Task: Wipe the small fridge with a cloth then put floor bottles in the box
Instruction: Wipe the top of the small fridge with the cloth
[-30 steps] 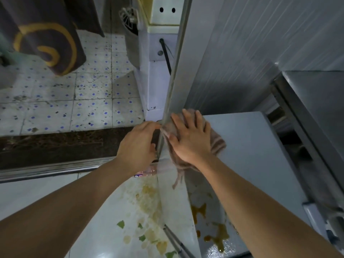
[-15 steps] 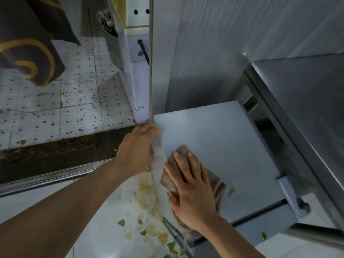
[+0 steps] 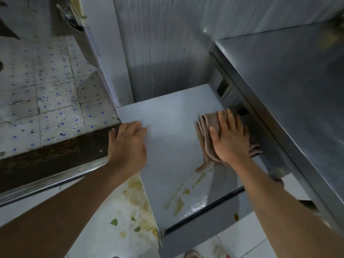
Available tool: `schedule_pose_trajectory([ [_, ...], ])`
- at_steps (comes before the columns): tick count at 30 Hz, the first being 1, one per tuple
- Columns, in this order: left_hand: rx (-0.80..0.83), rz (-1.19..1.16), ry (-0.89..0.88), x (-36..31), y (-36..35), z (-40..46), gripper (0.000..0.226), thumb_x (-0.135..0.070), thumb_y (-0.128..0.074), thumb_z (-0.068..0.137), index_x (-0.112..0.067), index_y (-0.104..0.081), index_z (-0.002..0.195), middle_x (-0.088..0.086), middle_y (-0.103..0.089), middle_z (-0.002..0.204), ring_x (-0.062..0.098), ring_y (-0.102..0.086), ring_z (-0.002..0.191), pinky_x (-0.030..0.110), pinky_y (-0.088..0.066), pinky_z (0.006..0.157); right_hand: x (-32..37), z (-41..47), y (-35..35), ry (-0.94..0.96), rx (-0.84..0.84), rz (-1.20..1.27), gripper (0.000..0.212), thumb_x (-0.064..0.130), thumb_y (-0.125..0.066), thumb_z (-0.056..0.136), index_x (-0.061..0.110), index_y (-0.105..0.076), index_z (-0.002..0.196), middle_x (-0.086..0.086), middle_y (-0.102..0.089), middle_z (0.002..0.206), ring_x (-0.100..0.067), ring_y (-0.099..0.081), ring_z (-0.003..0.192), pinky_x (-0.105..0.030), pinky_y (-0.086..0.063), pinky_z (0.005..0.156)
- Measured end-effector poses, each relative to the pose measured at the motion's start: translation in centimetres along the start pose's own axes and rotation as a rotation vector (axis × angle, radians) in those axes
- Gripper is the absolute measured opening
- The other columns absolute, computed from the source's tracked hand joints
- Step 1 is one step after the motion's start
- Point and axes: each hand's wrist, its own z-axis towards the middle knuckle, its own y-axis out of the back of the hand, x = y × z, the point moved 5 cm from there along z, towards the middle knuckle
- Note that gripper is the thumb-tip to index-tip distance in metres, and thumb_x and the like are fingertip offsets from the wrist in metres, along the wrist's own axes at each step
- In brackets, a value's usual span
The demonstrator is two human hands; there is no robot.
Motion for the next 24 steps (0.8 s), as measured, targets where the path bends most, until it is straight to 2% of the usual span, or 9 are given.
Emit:
schedule_pose_trajectory([
  [2,-0.018,0.026,-0.049,-1.7,-0.2,-0.4,0.047,-0.012,-0.061,0.077,-0.019,-0.058,0.124,0.004,-0.042,0.142,0.03,-0.032,0.13,0.051,-0.022,0.108,-0.2,-3.5,-0.2,0.025,0.018,-0.051,0.07,0.056,-0.001,0.093,0.019,-0.001,0.153,-0.01,-0.004,0.16,-0.034,-0.008,0.145,-0.051,-0.011,0.117],
  [5,0.043,0.006,-0.169,-4.8,-1.5,-0.7,0.048,-0.013,-0.059,0.078,-0.026,-0.057,0.124,-0.001,-0.038,0.146,0.028,-0.028,0.132,0.049,-0.018,0.109,-1.2,-8.6,-0.2,0.078,0.072,-0.107,0.073,0.056,0.006,0.092,0.015,0.001,0.152,-0.014,-0.004,0.159,-0.034,-0.008,0.146,-0.048,-0.005,0.118],
  [8,0.036,-0.054,-0.13,-6.5,-2.3,-0.8,0.048,-0.009,-0.055,0.081,-0.029,-0.056,0.125,-0.003,-0.037,0.147,0.025,-0.03,0.131,0.047,-0.02,0.108,-2.1,-9.0,-0.4,0.098,0.111,-0.134,0.075,0.058,0.012,0.089,0.015,0.009,0.15,-0.014,0.003,0.159,-0.033,-0.003,0.147,-0.046,0.001,0.117],
  [12,-0.042,-0.076,-0.111,-6.2,-2.2,-1.0,0.053,0.001,-0.056,0.077,-0.026,-0.061,0.122,-0.001,-0.044,0.143,0.027,-0.038,0.129,0.046,-0.023,0.105,-2.6,-3.9,-0.2,0.076,0.092,-0.086,0.073,0.059,-0.002,0.092,0.018,0.006,0.151,-0.014,0.006,0.159,-0.038,-0.008,0.145,-0.051,-0.016,0.116],
  [16,-0.044,-0.022,-0.069,-6.5,-2.5,-1.0,0.058,0.0,-0.052,0.078,-0.033,-0.056,0.125,-0.008,-0.041,0.145,0.022,-0.034,0.131,0.047,-0.023,0.106,-3.0,-0.3,-0.1,0.103,0.145,0.015,0.068,0.058,-0.012,0.095,0.022,0.005,0.151,-0.012,0.005,0.16,-0.04,-0.016,0.142,-0.053,-0.029,0.109],
  [20,-0.002,0.005,-0.002,-7.0,-2.7,-1.3,0.056,-0.006,-0.05,0.082,-0.034,-0.051,0.13,-0.009,-0.036,0.148,0.023,-0.029,0.135,0.051,-0.02,0.109,-4.2,-4.3,0.2,0.143,0.119,-0.077,0.071,0.054,-0.013,0.097,0.012,0.002,0.152,-0.015,0.001,0.159,-0.038,-0.015,0.143,-0.051,-0.029,0.111],
  [22,0.021,0.044,0.014,-7.4,-2.8,-1.7,0.052,-0.01,-0.05,0.085,-0.033,-0.05,0.132,-0.007,-0.036,0.149,0.025,-0.029,0.134,0.052,-0.019,0.11,-5.3,-7.3,0.5,0.169,0.11,-0.127,0.07,0.05,-0.014,0.097,0.007,-0.001,0.152,-0.017,-0.004,0.159,-0.036,-0.012,0.145,-0.049,-0.022,0.116],
  [24,-0.007,0.037,0.024,-7.8,-2.6,-2.8,0.045,-0.013,-0.054,0.084,-0.029,-0.057,0.126,-0.002,-0.044,0.145,0.029,-0.035,0.13,0.053,-0.024,0.107,-6.3,-9.9,0.6,0.228,0.131,-0.156,0.069,0.047,-0.011,0.096,0.008,-0.001,0.152,-0.014,0.0,0.16,-0.034,-0.005,0.146,-0.048,-0.017,0.118],
])
